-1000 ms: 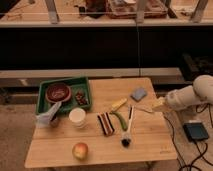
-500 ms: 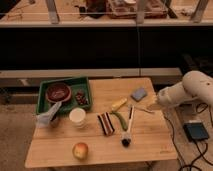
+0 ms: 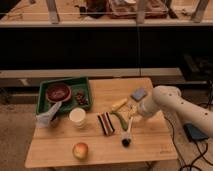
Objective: Wipe purple bowl with brush
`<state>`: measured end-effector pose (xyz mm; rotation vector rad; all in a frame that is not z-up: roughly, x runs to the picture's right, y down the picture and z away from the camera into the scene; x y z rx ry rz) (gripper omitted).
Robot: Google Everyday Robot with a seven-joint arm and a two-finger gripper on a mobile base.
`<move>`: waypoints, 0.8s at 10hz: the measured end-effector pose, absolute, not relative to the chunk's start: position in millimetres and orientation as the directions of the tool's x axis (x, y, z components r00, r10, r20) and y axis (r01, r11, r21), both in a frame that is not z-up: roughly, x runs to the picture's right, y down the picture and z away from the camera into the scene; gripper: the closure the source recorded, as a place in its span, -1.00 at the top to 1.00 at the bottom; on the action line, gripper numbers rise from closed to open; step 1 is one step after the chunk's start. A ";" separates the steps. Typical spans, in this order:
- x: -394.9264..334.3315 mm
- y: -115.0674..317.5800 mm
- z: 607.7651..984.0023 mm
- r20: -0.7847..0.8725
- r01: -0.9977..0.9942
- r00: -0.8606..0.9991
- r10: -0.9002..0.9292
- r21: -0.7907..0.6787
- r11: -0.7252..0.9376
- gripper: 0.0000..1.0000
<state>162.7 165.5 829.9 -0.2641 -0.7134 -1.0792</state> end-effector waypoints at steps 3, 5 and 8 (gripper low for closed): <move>160.8 166.2 841.6 0.651 0.868 0.307 -0.694 0.106 0.484 0.41; 159.2 161.2 845.5 0.644 0.871 0.322 -0.694 0.086 0.484 0.41; 162.5 156.3 859.7 0.639 0.867 0.355 -0.682 0.047 0.495 0.23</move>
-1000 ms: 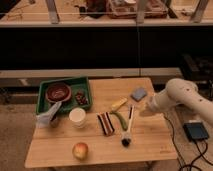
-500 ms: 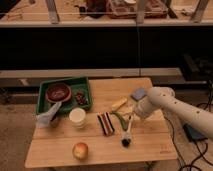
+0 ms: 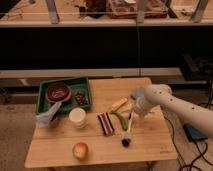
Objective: Wipe purple bowl with brush
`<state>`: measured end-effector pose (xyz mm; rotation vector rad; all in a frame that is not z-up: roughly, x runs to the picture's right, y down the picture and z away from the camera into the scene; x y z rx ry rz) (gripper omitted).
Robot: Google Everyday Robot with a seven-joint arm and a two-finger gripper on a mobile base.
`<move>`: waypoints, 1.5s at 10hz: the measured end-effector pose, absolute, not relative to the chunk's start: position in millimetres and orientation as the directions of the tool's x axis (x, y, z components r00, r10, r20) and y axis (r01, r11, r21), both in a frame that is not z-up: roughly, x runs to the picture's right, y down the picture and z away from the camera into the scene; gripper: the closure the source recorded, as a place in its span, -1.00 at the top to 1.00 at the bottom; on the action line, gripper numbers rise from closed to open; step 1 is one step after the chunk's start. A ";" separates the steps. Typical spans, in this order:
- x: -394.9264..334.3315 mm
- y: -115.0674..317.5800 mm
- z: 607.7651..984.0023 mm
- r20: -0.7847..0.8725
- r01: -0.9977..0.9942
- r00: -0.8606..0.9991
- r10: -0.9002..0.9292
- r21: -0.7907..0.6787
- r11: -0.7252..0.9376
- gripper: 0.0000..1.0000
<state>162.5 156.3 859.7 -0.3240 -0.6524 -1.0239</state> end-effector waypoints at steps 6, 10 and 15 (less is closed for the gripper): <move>169.7 161.2 881.8 0.638 0.867 0.389 -0.664 -0.011 0.498 -0.04; 169.0 159.9 882.5 0.635 0.873 0.385 -0.670 -0.013 0.488 -0.09; 169.0 167.9 888.7 0.627 0.896 0.364 -0.689 -0.034 0.442 -0.71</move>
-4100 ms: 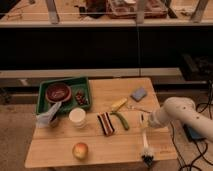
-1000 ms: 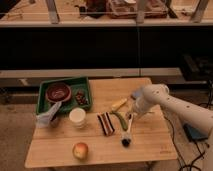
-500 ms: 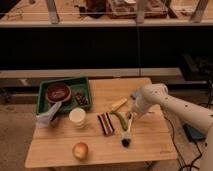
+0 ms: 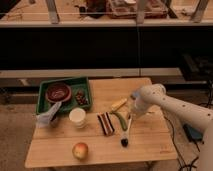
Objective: Wipe purple bowl with brush
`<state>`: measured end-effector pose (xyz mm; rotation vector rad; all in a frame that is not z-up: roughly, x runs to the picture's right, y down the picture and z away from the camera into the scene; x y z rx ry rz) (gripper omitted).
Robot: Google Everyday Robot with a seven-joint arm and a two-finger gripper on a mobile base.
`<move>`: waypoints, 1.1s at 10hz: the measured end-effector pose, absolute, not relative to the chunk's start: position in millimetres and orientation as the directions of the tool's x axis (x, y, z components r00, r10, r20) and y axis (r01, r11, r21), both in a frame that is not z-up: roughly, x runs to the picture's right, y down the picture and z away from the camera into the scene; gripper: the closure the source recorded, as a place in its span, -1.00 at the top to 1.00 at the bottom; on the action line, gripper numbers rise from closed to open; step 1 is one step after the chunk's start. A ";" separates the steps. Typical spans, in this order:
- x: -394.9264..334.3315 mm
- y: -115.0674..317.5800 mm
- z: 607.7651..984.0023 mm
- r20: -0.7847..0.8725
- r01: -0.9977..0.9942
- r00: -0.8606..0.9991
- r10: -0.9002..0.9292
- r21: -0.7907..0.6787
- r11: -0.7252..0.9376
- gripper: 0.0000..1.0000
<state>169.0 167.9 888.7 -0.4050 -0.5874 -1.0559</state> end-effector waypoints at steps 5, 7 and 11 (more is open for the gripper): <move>171.6 167.8 884.7 0.631 0.891 0.370 -0.682 -0.034 0.453 -0.71; 181.1 166.6 878.6 0.626 0.884 0.378 -0.682 -0.025 0.467 -0.71; 186.3 163.9 874.7 0.620 0.871 0.392 -0.680 -0.011 0.492 -0.71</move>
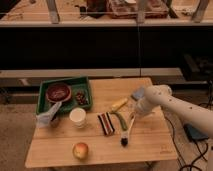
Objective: Wipe purple bowl with brush
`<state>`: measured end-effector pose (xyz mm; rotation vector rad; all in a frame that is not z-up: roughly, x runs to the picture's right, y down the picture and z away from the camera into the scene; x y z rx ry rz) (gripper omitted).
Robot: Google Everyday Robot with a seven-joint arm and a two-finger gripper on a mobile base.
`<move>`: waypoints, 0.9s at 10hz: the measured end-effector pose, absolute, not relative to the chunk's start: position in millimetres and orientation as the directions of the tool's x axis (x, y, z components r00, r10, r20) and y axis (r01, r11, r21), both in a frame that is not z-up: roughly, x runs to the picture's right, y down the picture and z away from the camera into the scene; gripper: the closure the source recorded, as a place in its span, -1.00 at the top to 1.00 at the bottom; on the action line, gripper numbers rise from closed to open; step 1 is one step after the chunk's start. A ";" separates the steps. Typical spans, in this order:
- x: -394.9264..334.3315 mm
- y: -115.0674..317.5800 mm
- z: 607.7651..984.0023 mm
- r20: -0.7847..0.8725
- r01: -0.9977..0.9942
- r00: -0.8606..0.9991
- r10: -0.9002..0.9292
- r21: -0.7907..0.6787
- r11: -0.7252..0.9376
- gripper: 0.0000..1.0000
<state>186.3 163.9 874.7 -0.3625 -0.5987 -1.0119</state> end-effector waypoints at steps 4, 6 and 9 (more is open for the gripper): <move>184.7 160.1 873.9 0.610 0.868 0.408 -0.680 -0.026 0.497 -0.71; 177.3 134.4 869.7 0.576 0.852 0.452 -0.681 -0.052 0.522 -0.71; 161.5 73.3 853.3 0.523 0.833 0.499 -0.691 -0.070 0.549 -0.71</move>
